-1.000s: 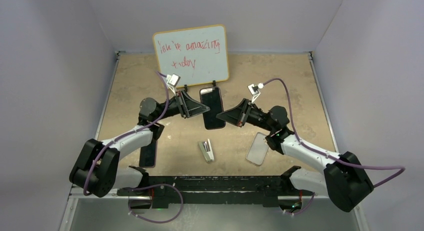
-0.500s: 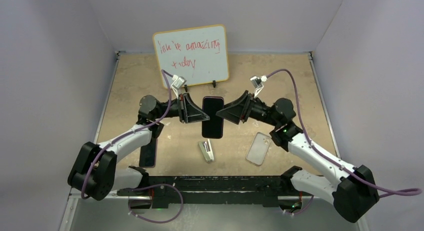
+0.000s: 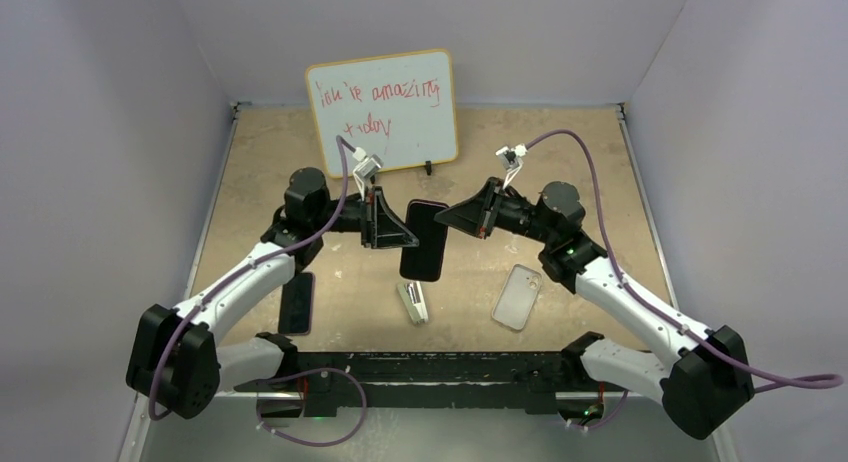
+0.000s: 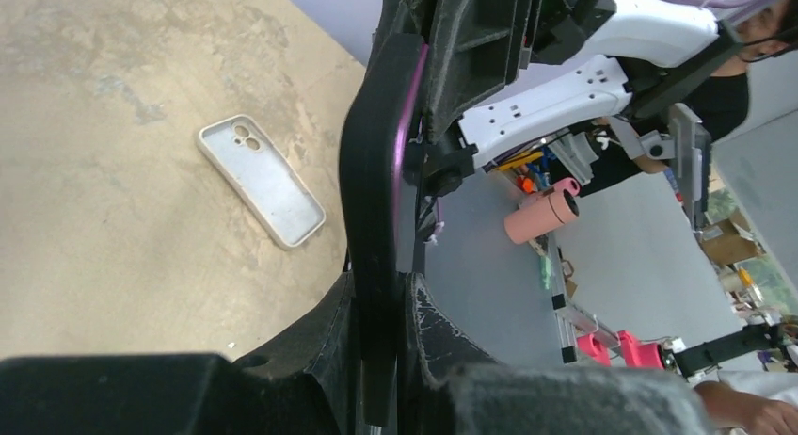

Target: Put the phone into the phone case

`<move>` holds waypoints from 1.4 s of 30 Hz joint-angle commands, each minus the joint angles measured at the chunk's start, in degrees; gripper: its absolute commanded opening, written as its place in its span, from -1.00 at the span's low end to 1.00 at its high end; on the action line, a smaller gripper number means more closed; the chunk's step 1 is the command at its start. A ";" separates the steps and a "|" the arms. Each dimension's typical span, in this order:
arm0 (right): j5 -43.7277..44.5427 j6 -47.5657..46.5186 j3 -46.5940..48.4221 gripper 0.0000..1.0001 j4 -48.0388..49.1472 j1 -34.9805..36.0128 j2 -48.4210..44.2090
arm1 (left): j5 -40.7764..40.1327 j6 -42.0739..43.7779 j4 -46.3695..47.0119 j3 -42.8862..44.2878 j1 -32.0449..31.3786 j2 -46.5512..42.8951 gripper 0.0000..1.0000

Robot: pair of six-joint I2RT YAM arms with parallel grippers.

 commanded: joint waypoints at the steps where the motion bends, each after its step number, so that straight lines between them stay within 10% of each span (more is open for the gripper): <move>1: 1.07 -1.28 3.06 -1.00 3.19 0.84 -2.98 | -17.39 17.85 -28.76 6.49 0.84 0.78 -1.00; 9: 6.08 -4.53 4.81 -0.96 -5.12 0.89 -2.69 | -19.40 18.78 -31.79 7.27 0.98 2.42 -1.00; 15: 1.27 -3.50 2.25 0.04 -3.78 0.82 -3.73 | -8.85 10.22 -16.11 2.21 0.98 -1.11 -1.00; 20: 1.35 -2.28 -0.13 0.45 -0.87 0.82 -2.90 | -3.12 3.23 -3.75 -0.39 0.98 -3.08 -1.00; 31: -3.64 5.31 -3.76 0.11 13.27 1.06 6.23 | -3.35 -1.13 2.36 -1.78 0.98 -3.59 -1.00; 38: -2.51 4.28 -3.84 0.29 12.38 1.17 8.03 | -5.98 2.58 -2.78 -0.13 0.98 -4.42 -1.00; 42: -2.79 3.95 -3.61 -0.29 13.40 1.17 7.81 | -7.00 2.59 -3.62 0.33 0.98 -5.03 -1.00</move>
